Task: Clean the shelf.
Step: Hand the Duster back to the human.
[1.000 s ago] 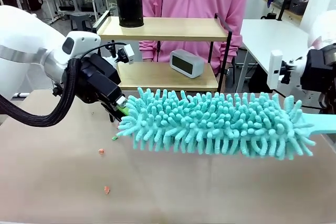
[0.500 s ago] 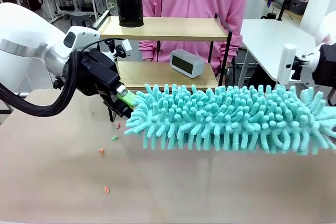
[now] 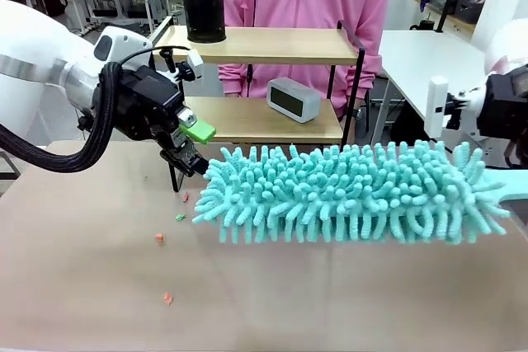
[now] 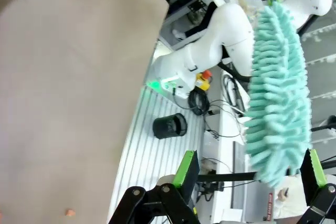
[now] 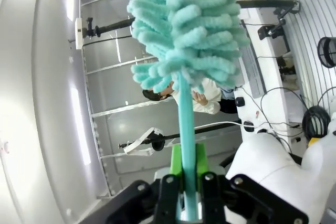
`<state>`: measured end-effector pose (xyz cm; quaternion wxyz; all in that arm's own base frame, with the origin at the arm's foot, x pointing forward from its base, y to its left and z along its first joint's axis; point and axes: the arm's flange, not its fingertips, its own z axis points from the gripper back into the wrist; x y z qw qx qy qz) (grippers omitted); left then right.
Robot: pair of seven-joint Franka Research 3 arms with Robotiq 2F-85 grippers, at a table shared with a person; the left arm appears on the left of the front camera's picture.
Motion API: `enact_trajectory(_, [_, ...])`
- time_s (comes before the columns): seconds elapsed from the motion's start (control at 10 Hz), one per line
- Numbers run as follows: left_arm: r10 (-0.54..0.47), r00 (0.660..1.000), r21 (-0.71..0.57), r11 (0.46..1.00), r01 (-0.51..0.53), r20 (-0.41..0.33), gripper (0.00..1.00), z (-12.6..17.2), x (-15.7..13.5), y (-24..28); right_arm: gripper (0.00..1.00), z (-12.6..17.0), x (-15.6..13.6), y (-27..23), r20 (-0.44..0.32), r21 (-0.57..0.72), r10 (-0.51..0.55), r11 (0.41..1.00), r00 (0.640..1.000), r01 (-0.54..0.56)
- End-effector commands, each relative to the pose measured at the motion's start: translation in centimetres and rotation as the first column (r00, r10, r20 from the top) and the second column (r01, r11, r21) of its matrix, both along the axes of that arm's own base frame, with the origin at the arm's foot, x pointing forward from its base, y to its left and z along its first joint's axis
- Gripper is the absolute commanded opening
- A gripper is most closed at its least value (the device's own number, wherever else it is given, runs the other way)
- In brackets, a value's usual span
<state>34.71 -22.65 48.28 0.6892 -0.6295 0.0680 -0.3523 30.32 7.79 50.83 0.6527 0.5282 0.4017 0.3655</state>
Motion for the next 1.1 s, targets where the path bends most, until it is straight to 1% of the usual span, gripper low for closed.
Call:
enact_trajectory(0.0, [-0.077,0.993,-0.029,0.997,0.075,-0.085,1.00,1.0,-1.2,-1.2,0.12,0.3,1.3,0.6,0.025,-0.012,0.014,1.000,1.000,-0.014])
enact_trajectory(0.1, [-0.096,0.993,-0.011,0.995,0.095,-0.065,1.00,1.0,-1.9,-1.9,0.12,0.3,1.5,0.7,0.024,-0.007,0.013,1.000,1.000,-0.013])
enact_trajectory(0.4, [-0.184,0.979,0.014,0.982,0.186,-0.088,1.00,0.2,-3.7,-3.8,0.12,0.8,1.7,1.2,0.035,0.022,0.033,0.999,0.999,-0.033])
enact_trajectory(0.5, [-0.206,0.975,0.019,0.978,0.208,-0.078,1.00,0.3,-4.4,-4.2,0.12,0.6,1.9,1.3,0.026,0.024,0.033,0.999,0.999,-0.034])
enact_trajectory(0.6, [-0.218,0.974,0.017,0.976,0.219,-0.063,1.00,0.4,-4.9,-4.7,0.12,0.4,2.0,1.3,0.018,0.028,0.034,0.999,0.999,-0.035])
enact_trajectory(0.8, [-0.268,0.961,0.010,0.963,0.270,-0.067,1.00,0.2,-6.0,-6.0,0.12,0.3,1.9,1.1,0.014,0.031,0.033,0.999,0.999,-0.033])
enact_trajectory(1.0, [-0.280,0.959,-0.002,0.960,0.281,-0.051,1.00,0.3,-6.4,-6.1,0.12,0.3,2.0,0.9,0.010,0.028,0.022,0.999,1.000,-0.023])
